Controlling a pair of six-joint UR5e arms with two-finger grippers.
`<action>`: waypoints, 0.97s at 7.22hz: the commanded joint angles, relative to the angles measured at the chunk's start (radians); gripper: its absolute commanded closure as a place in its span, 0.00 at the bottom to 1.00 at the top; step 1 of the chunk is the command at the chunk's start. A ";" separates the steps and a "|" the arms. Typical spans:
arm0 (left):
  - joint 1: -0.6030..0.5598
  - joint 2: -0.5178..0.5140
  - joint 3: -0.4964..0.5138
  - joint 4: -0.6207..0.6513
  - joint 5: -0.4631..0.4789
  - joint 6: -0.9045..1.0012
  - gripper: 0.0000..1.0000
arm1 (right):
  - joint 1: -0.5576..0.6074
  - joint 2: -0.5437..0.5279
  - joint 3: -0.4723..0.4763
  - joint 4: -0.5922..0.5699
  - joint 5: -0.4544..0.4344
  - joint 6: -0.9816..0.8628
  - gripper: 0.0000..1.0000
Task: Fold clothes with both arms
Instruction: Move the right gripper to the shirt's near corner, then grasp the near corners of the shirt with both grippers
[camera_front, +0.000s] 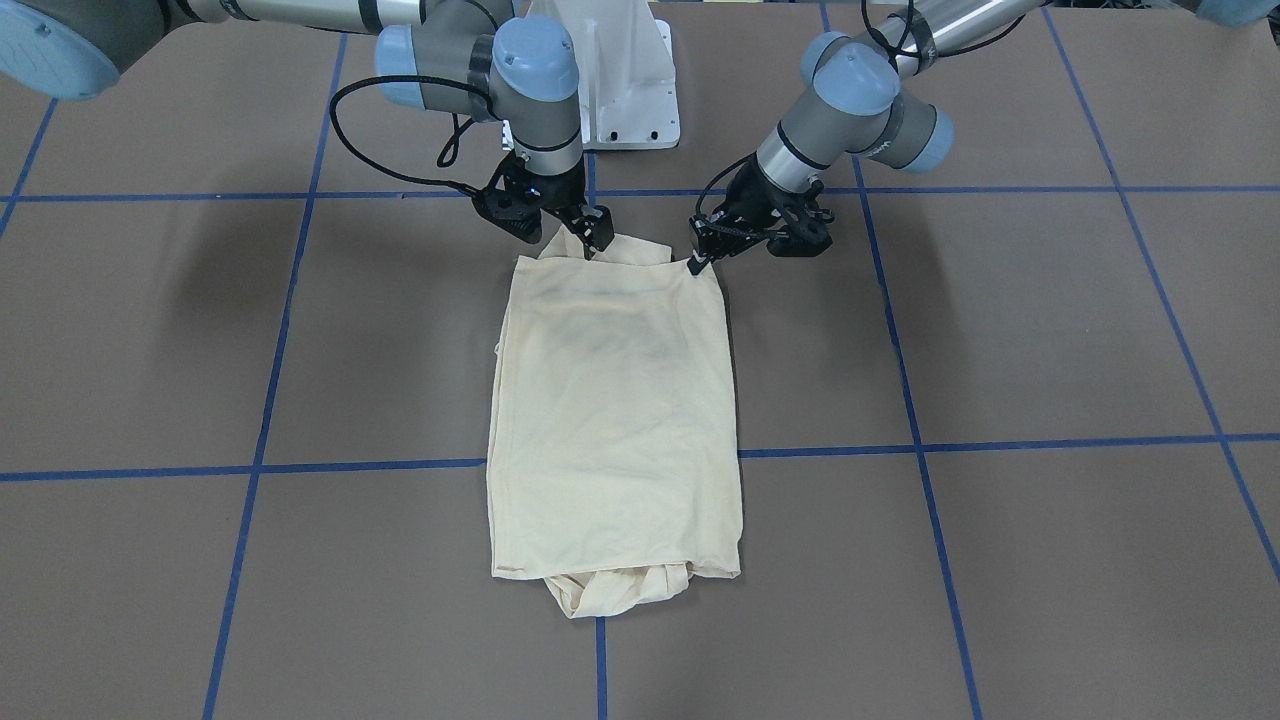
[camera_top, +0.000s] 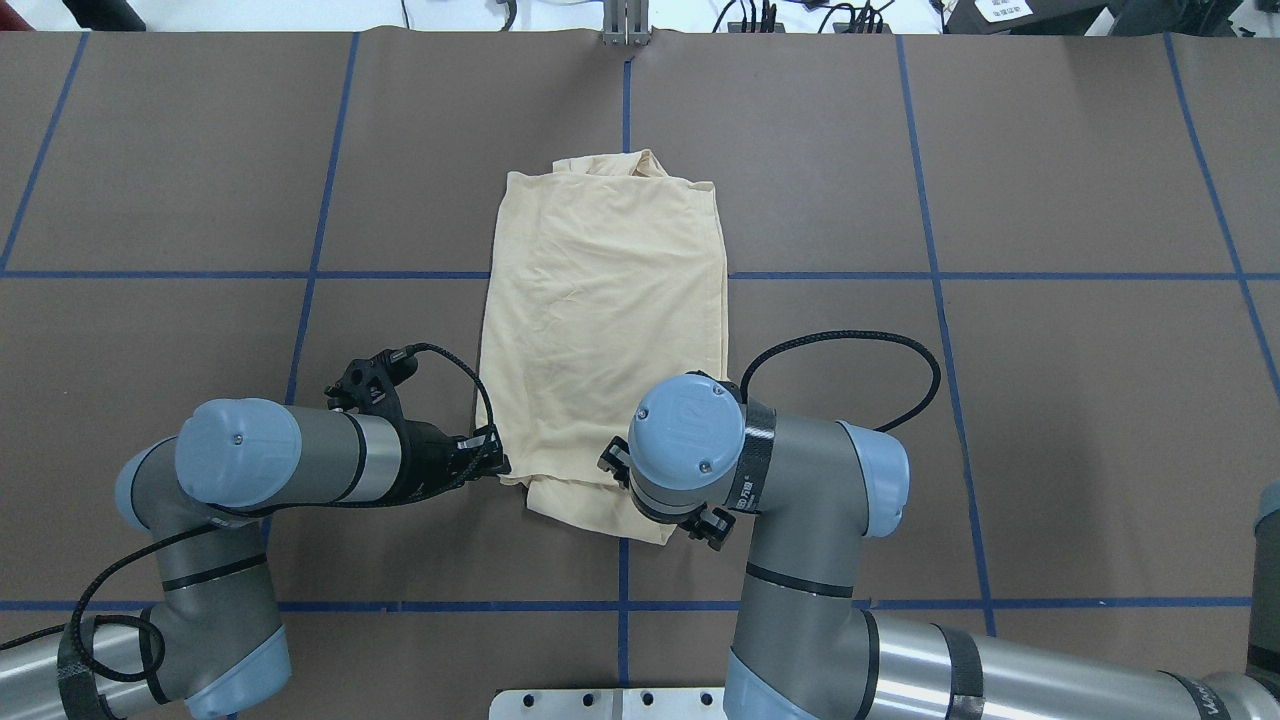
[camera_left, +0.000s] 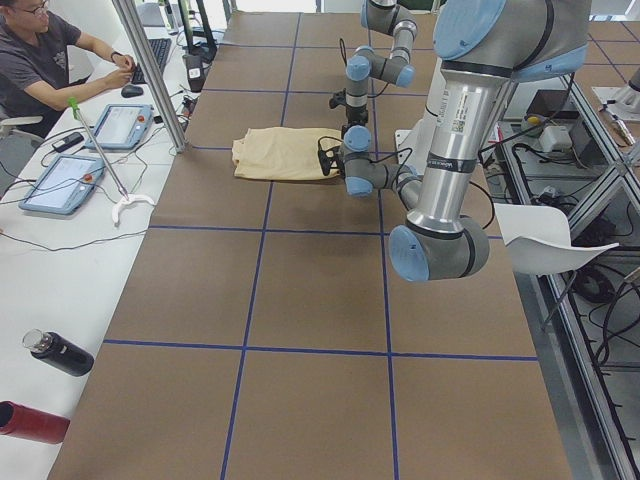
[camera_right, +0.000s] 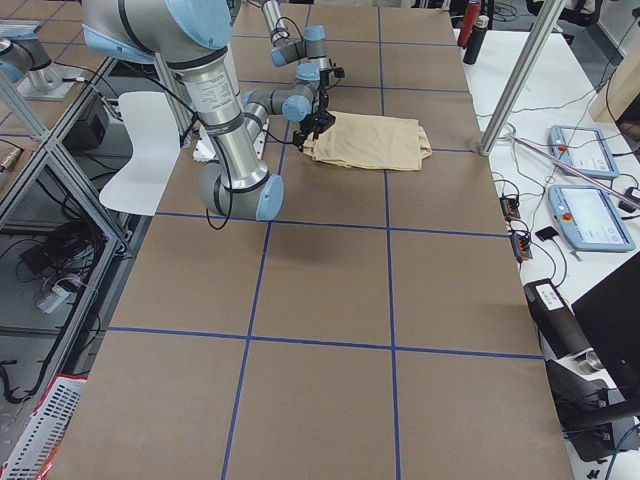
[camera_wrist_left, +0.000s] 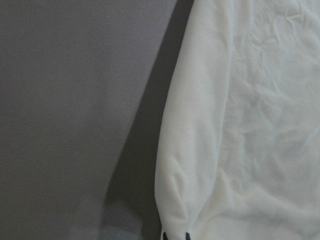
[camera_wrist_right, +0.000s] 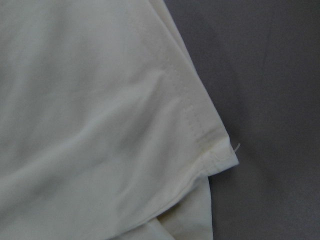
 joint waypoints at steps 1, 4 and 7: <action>0.002 0.001 0.000 0.000 0.001 0.000 1.00 | 0.010 0.021 -0.056 0.008 0.001 0.001 0.00; 0.002 0.001 0.000 0.000 0.002 0.000 1.00 | 0.010 0.023 -0.059 0.005 0.003 -0.001 0.01; 0.002 0.001 0.000 0.000 0.002 0.000 1.00 | -0.007 0.024 -0.053 -0.004 0.003 0.001 0.00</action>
